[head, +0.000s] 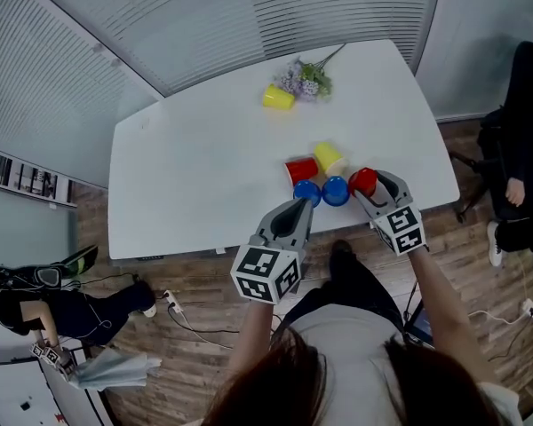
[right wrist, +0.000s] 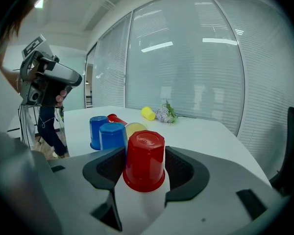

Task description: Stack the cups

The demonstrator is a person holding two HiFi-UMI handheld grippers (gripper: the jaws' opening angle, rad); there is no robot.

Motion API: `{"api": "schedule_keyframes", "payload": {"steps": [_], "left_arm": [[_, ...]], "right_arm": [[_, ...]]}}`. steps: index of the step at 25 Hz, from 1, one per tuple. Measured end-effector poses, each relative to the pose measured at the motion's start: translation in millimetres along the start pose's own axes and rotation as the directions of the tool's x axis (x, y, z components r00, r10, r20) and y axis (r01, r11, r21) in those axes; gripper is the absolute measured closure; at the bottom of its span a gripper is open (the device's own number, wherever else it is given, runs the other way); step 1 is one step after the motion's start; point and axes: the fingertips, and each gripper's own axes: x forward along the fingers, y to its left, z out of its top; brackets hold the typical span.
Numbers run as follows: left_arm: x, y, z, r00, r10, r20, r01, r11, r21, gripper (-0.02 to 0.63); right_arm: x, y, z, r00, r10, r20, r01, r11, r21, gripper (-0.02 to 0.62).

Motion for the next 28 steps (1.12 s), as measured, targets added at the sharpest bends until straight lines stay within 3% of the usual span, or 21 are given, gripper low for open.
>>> {"api": "schedule_keyframes", "payload": {"steps": [13,16,22,25,28], "left_arm": [[7,35,19,1.000,0.002,-0.019,-0.002,1.000,0.031,0.581],[16,45,24,0.998,-0.022,-0.066,0.026,0.998,0.053,0.581],[44,69,23,0.983,-0.036,-0.183,0.059,0.991,0.124,0.580],[58,72,19,0.964,-0.060,-0.258,0.102,0.984,0.149,0.575],[70,68,13,0.929,-0.099,-0.356,0.171,0.970,0.176,0.494]], "right_arm": [[-19,-4,19,0.998,-0.034,0.045,0.032,0.998,0.054,0.305],[-28,-8,24,0.997,-0.053,0.064,0.047,0.995,0.088,0.311],[-47,-17,40,0.991,-0.077,0.109,0.070,0.995,0.069,0.396],[-52,-26,50,0.987,-0.089,0.135,0.079,0.994,0.079,0.422],[-55,-38,61,0.982,-0.105,0.160,0.091,0.991,0.093,0.439]]}}
